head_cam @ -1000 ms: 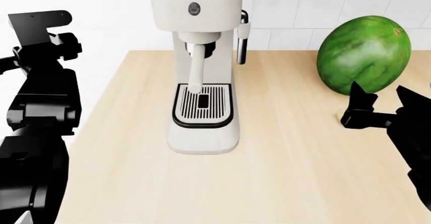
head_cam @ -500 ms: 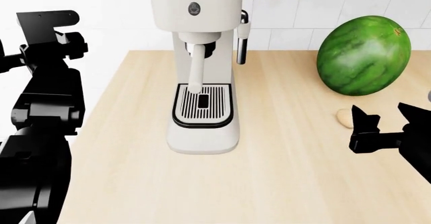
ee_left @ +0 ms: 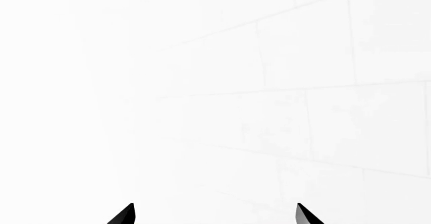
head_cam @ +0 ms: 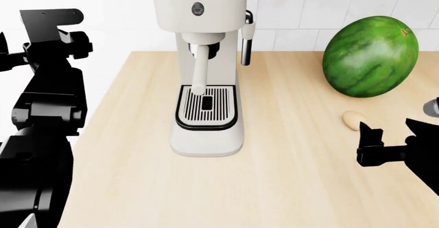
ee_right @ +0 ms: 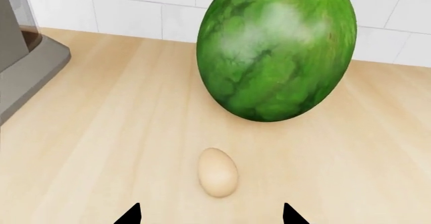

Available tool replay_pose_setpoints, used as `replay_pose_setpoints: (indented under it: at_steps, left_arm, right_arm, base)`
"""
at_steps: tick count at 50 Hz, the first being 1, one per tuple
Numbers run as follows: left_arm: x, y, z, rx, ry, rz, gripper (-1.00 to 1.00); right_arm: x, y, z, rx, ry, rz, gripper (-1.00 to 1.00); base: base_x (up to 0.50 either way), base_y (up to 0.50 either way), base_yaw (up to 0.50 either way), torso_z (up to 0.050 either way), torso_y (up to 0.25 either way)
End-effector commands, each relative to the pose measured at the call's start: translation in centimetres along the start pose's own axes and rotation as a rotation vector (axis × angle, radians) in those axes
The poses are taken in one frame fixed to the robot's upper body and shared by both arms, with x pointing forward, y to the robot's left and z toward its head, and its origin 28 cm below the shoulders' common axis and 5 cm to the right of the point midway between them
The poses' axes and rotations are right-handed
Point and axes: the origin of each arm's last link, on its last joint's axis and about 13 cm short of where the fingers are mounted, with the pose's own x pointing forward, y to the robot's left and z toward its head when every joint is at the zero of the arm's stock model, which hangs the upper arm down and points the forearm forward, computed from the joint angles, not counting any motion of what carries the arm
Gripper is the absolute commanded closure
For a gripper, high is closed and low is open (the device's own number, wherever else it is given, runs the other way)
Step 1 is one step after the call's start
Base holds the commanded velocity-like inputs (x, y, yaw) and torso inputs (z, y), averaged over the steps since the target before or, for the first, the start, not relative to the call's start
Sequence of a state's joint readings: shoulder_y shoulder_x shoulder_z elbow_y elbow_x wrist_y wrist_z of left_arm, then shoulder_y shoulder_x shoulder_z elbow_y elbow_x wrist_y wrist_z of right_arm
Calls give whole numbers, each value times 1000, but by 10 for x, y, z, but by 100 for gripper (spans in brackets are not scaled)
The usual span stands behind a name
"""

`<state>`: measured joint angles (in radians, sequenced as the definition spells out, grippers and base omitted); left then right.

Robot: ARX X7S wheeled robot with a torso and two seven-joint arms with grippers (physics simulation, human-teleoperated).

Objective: Pick the egg from the counter and place it in the cabinet.

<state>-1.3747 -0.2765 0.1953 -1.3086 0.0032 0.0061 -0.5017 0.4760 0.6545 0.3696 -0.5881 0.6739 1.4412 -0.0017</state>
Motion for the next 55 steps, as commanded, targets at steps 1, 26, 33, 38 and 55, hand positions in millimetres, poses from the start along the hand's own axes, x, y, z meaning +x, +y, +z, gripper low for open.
replay_pose_setpoints:
  at_steps: [1,26,33,38,55]
  left_arm:
    - [-2,-2,-2,19,-7,-13,-100]
    - [-5,-5,-6,41,-21,-31,-100]
    - [-6,-7,-7,44,-21,-38,-100]
    - [-6,-7,-8,52,-22,-41,-100]
    - [-8,-11,-7,58,-35,-61,-100]
  right_arm:
    - [26,3,-17,-35,75,12,-100]
    - [77,-2,-38,-85,132,-30,-100]
    - [90,-1,-38,-89,135,-31,-100]
    - [100,-1,-38,-88,137,-31,-100]
    - [127,-9,-37,-90,136,-70,-100]
  base:
    - [0,0,0,0,0]
    - [0,0,0,0,0]
    - [0,0,0,0,0]
    - [0,0,0,0,0]
    - [0,0,0,0,0]
